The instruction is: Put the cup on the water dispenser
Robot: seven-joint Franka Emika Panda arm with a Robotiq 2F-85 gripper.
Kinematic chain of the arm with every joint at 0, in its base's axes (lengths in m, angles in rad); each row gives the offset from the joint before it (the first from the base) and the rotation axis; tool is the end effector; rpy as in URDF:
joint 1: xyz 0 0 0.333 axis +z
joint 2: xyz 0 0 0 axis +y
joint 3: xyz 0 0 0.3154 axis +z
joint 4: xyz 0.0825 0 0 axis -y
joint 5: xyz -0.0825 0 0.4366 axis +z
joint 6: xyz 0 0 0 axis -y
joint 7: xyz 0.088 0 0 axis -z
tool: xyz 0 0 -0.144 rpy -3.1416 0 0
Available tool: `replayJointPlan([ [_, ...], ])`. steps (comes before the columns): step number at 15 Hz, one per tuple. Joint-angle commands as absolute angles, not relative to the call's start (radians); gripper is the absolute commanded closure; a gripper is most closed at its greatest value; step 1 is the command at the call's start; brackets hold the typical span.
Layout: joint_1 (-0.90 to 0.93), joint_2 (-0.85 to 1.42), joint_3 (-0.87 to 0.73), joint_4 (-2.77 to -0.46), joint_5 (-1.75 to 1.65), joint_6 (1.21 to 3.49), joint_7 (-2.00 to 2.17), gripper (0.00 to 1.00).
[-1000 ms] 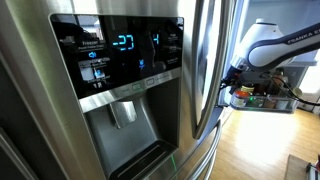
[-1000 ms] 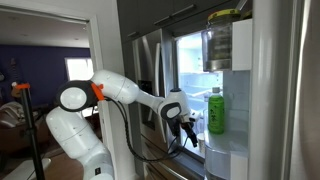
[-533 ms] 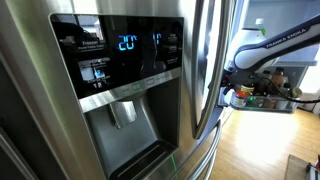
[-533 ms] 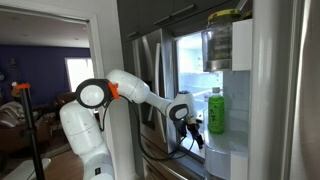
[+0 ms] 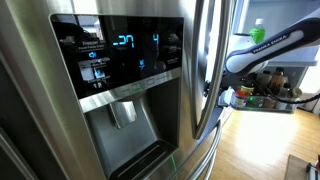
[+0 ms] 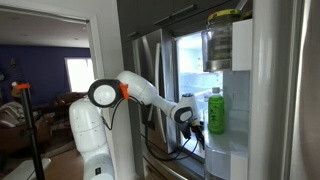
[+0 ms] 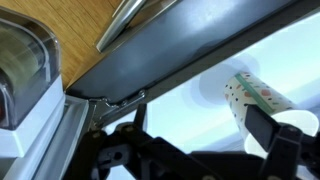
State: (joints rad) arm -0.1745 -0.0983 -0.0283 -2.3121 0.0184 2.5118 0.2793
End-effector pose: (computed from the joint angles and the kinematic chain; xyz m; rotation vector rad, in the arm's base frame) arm 0.5647 -0.1158 0.3474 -2.9862 0.7555 -0.4610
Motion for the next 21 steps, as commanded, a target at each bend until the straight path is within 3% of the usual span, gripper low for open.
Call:
replayJointPlan([
  [1,-0.143,-0.054,-0.049,-2.291,0.058,2.603,0.286,0.0],
  [17,-0.087,0.148,-0.031,-2.117,0.317,2.624,0.248,0.0],
  [21,-0.088,0.185,-0.032,-2.103,0.326,2.62,0.252,0.42],
])
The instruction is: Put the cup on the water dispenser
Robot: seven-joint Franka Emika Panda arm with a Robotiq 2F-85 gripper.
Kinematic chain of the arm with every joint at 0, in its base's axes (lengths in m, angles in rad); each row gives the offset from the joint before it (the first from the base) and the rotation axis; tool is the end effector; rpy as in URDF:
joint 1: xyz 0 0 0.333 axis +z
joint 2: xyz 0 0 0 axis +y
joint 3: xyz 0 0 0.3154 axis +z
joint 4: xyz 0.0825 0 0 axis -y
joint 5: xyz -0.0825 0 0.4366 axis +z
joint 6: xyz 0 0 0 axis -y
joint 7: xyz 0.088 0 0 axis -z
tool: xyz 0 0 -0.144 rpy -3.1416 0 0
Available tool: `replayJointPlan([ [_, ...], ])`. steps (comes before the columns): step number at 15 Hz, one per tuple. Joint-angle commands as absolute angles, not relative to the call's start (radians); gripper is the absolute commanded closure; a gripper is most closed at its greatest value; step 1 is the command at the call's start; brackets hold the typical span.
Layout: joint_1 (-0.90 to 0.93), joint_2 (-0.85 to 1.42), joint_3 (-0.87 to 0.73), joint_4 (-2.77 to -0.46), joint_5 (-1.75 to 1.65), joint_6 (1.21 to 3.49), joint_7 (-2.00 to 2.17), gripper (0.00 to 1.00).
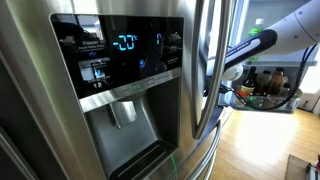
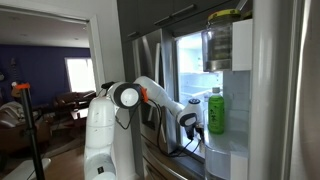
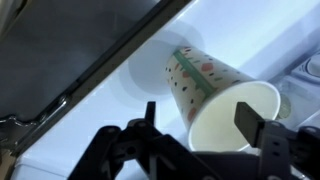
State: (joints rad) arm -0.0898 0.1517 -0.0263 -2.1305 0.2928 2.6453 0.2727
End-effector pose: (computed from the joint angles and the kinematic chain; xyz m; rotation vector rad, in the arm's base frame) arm 0.6423 -0.0774 0.3061 -2.7529 0.8822 -0.5054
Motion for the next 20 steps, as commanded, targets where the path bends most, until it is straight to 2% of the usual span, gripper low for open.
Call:
replayJointPlan([
  [1,-0.091,0.188,-0.03,-2.103,0.334,2.619,0.244,0.51],
  [6,-0.104,0.153,-0.01,-2.134,0.415,2.61,0.137,0.89],
  [8,-0.105,0.124,-0.006,-2.158,0.441,2.606,0.078,0.99],
  [14,-0.101,-0.018,-0.019,-2.29,0.459,2.571,-0.094,0.99],
  [20,-0.07,-0.231,-0.041,-2.448,0.36,2.438,-0.168,0.99],
])
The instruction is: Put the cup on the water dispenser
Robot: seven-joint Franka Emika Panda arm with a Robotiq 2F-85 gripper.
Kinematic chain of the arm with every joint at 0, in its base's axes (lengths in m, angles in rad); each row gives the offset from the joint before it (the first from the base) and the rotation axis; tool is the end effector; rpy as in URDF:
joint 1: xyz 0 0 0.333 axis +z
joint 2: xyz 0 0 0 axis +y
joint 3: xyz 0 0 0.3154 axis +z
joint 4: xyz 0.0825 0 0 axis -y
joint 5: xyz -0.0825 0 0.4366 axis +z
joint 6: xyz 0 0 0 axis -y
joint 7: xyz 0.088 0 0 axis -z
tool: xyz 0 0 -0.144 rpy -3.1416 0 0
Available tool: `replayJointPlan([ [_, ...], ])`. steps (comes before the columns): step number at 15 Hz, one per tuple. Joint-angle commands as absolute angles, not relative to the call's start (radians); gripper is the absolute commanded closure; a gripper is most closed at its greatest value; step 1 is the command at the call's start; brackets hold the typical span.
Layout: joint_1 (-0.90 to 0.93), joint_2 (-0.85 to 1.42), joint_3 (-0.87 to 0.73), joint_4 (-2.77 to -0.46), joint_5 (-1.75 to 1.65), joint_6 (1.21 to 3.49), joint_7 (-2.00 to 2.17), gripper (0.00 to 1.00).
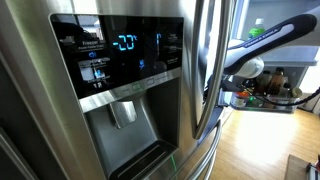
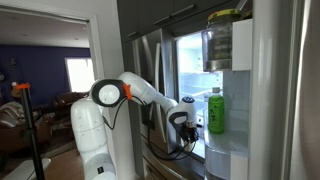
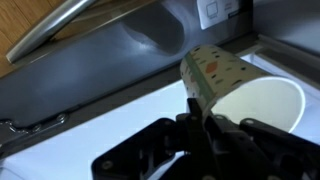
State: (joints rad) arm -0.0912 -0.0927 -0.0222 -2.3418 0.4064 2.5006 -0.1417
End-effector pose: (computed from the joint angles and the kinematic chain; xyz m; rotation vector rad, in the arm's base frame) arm 0.5636 -0.0579 0.3284 -2.8378 0.3838 -0.4070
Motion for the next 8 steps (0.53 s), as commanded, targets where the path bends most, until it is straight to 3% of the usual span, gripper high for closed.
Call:
replayJointPlan([
  [1,-0.065,-0.266,-0.037,-2.467,0.336,2.415,-0.149,0.99],
  [8,0.0,-0.456,0.018,-2.494,0.241,2.29,-0.031,0.99],
])
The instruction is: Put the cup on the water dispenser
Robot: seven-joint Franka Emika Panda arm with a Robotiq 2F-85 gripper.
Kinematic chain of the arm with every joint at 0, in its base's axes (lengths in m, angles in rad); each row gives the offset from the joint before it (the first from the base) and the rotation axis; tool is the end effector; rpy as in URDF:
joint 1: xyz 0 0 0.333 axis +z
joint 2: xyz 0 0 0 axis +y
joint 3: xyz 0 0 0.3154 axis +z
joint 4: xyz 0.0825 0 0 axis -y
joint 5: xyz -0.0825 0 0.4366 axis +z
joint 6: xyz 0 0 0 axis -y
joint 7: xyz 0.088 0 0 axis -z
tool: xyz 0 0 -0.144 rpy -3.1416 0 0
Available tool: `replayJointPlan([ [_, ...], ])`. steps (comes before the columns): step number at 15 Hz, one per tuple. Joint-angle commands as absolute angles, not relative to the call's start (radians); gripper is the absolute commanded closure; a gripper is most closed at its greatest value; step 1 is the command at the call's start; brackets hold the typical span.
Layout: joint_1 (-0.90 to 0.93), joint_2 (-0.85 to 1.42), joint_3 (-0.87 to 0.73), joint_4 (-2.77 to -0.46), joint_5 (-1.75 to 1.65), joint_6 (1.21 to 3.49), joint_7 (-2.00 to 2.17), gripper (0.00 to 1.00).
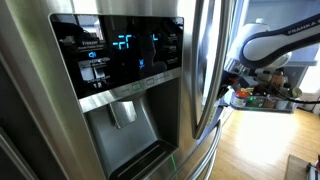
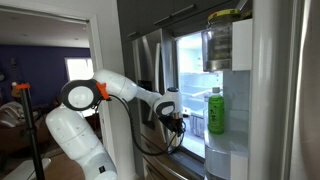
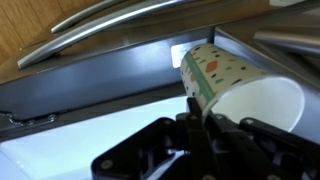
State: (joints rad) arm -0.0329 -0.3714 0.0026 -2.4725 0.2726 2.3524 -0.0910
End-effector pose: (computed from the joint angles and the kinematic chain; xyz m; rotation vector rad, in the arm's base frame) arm 0.5027 -0.0044 0.3909 -2.9127 0.1568 -0.3858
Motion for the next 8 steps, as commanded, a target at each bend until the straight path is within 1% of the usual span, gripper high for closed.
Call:
replayJointPlan([
  [1,0.016,-0.468,0.024,-2.482,0.25,2.266,-0.021,0.99],
  [2,0.031,-0.478,0.028,-2.475,0.258,2.248,-0.017,0.99],
  [3,0.024,-0.438,0.01,-2.468,0.257,2.291,-0.042,0.96],
  [8,0.032,-0.466,0.014,-2.467,0.252,2.269,-0.031,0.96],
])
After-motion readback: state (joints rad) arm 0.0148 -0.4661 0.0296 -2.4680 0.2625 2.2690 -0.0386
